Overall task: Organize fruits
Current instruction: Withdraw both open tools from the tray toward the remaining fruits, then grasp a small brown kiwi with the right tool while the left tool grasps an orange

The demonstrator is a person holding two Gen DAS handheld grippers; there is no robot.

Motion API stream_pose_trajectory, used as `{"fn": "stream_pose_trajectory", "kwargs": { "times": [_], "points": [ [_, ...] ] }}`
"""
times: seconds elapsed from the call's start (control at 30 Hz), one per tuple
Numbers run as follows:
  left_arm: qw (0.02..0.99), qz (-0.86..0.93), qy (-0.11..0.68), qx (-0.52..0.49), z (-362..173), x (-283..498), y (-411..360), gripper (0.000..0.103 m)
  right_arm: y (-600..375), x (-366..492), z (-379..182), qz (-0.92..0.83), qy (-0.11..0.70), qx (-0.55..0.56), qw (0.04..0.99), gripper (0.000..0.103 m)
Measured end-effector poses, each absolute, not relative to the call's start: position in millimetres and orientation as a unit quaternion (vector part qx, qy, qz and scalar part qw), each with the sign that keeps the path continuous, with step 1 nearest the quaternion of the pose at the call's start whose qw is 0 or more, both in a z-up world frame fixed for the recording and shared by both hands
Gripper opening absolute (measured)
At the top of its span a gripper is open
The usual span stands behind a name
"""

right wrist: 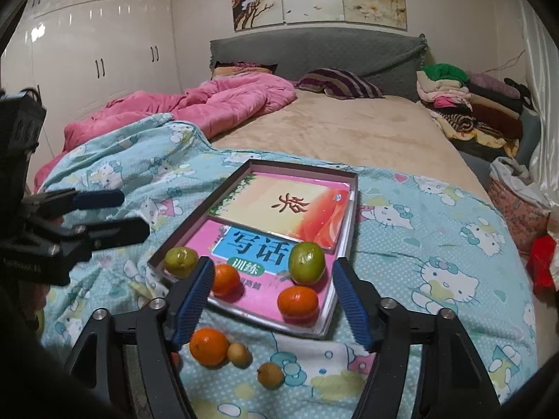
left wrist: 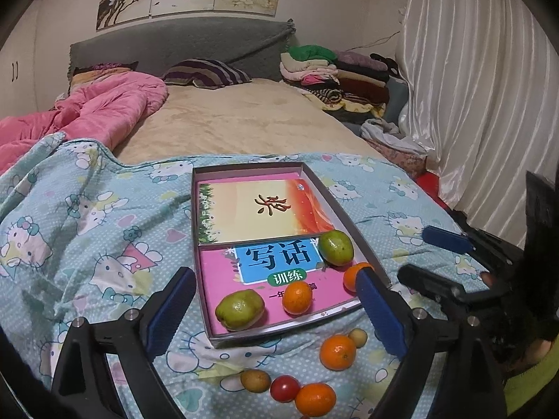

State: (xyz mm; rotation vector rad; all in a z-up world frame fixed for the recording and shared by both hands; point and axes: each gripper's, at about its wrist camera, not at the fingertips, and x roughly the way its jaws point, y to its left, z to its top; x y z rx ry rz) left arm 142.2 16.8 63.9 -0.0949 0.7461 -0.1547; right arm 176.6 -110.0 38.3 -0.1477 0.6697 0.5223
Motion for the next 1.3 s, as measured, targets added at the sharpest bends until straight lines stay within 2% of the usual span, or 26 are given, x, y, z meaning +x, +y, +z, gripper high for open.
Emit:
{"fn": "stream_pose_trajectory", "kwargs": {
  "times": [1.3],
  "points": [
    [0.896, -0.105, 0.429, -0.034, 6.7, 79.6, -6.4, 0.093, -124.1, 133.6, -7.0, 0.229, 0.370, -0.111, 0.894, 0.077]
  ]
}}
